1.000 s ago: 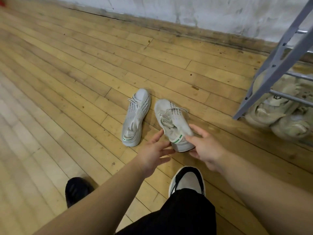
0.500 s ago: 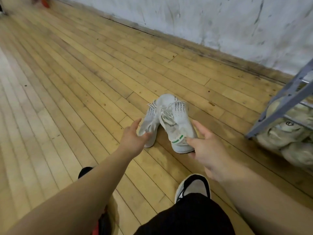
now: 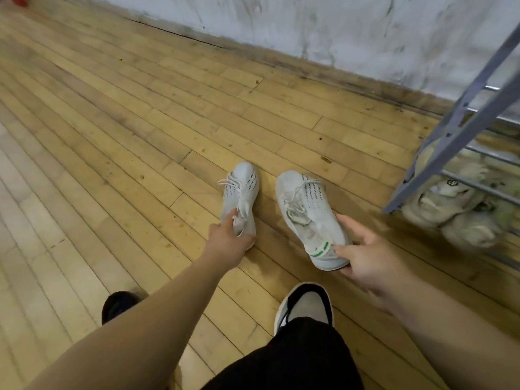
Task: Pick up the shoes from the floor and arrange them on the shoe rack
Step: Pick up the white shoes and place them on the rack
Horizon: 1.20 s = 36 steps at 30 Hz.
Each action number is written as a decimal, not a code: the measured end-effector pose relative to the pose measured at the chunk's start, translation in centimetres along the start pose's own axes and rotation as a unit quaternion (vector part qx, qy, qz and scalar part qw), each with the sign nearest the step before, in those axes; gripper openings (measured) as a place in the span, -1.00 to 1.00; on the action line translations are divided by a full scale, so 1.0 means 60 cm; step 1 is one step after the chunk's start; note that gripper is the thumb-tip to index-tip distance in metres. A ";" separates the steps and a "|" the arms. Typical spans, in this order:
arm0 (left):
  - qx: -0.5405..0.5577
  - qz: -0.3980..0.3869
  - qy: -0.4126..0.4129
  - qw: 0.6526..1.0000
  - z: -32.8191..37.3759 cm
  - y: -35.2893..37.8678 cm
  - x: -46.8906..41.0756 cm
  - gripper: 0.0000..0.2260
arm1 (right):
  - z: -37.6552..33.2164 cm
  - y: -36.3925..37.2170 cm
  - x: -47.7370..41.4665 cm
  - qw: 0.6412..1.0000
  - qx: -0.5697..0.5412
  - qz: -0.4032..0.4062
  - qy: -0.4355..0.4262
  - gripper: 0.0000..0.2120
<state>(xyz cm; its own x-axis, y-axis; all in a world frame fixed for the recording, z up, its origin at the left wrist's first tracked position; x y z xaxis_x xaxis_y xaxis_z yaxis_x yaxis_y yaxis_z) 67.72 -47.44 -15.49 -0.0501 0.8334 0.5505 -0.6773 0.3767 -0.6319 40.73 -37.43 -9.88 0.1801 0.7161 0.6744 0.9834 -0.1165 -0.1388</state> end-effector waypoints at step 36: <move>-0.188 -0.136 0.410 0.882 0.424 0.172 0.308 -0.29 | 0.128 -0.368 0.275 0.960 -0.193 0.178 -0.100 -0.24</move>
<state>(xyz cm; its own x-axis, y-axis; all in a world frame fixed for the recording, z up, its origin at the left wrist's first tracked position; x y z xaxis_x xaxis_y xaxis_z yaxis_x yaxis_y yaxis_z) 41.12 -38.42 2.03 0.7291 0.6454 0.2279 -0.2833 0.5877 -0.7579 21.83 -17.76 -1.28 0.5369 0.6965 0.4760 0.8015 -0.5973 -0.0301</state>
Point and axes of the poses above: each hand's wrist, its own x-axis away from the middle knuckle, its own y-axis out of the palm, z = x × y, the point moved 4 cm from there along -x, towards the middle knuckle, and after that the axes turned 7 degrees about x, right-handed, at the moved point
